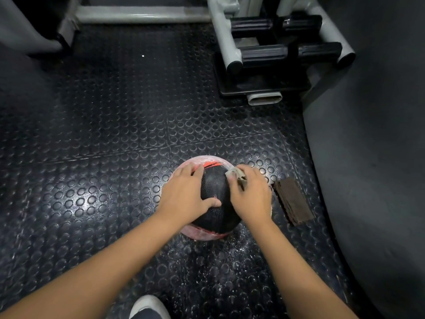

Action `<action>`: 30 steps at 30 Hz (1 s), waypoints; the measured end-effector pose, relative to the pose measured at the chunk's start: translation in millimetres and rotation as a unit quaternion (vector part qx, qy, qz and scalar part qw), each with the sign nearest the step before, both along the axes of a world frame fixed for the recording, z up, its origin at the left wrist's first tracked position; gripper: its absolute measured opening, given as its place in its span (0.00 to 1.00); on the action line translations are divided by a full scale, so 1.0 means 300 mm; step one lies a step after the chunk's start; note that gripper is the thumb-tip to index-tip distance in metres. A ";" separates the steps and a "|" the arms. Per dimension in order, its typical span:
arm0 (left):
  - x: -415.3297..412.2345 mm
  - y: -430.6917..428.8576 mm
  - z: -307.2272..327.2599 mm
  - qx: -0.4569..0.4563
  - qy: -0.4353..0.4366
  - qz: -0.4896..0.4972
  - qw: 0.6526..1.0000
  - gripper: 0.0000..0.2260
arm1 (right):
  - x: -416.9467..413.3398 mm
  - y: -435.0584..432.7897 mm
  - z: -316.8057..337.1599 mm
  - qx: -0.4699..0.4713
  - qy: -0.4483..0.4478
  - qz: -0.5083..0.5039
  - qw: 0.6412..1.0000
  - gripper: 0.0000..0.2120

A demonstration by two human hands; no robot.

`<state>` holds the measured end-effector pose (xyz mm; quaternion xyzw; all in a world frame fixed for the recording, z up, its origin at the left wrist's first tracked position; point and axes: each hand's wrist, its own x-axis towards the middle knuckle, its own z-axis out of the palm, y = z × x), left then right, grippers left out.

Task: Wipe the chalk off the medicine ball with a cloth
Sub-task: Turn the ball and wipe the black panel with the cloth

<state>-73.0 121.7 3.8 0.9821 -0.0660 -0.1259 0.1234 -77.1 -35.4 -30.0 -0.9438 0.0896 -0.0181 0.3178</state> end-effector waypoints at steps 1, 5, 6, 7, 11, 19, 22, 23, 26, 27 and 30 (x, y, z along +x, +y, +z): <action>0.002 0.001 0.000 0.000 0.001 -0.002 1.000 0.43 | -0.009 0.000 -0.008 -0.025 0.016 0.017 0.999 0.17; -0.003 -0.003 0.000 0.001 -0.001 -0.014 1.000 0.43 | 0.019 -0.041 -0.019 -0.033 0.039 0.022 0.998 0.15; -0.006 -0.008 0.003 0.006 -0.003 -0.020 1.000 0.43 | 0.045 -0.050 -0.016 -0.038 0.050 0.019 0.998 0.17; -0.009 -0.013 0.005 0.013 -0.004 -0.027 1.000 0.43 | 0.074 -0.054 -0.010 -0.041 0.057 0.020 0.997 0.18; -0.012 -0.015 0.008 0.017 0.002 -0.027 0.999 0.43 | 0.148 -0.017 0.033 -0.053 0.034 0.106 0.992 0.21; 0.014 0.002 0.009 -0.011 0.010 -0.018 1.000 0.43 | 0.171 -0.106 -0.007 -0.044 0.078 0.059 0.994 0.14; 0.022 0.009 0.007 -0.017 0.003 -0.006 1.000 0.42 | 0.185 -0.017 0.034 -0.029 0.033 0.118 0.992 0.17; 0.024 0.013 0.009 -0.020 0.005 -0.001 1.000 0.42 | 0.186 0.003 0.041 -0.031 0.022 0.139 0.990 0.18; 0.025 0.023 0.015 -0.035 0.015 0.002 0.999 0.43 | 0.187 -0.040 0.012 -0.005 0.035 0.119 0.992 0.19; 0.025 0.023 0.017 -0.038 0.016 -0.001 0.999 0.43 | 0.186 -0.072 -0.001 -0.003 0.053 0.096 0.994 0.18; 0.026 0.013 0.018 -0.040 0.016 -0.005 0.999 0.44 | 0.187 -0.108 -0.018 -0.016 0.085 0.059 0.994 0.16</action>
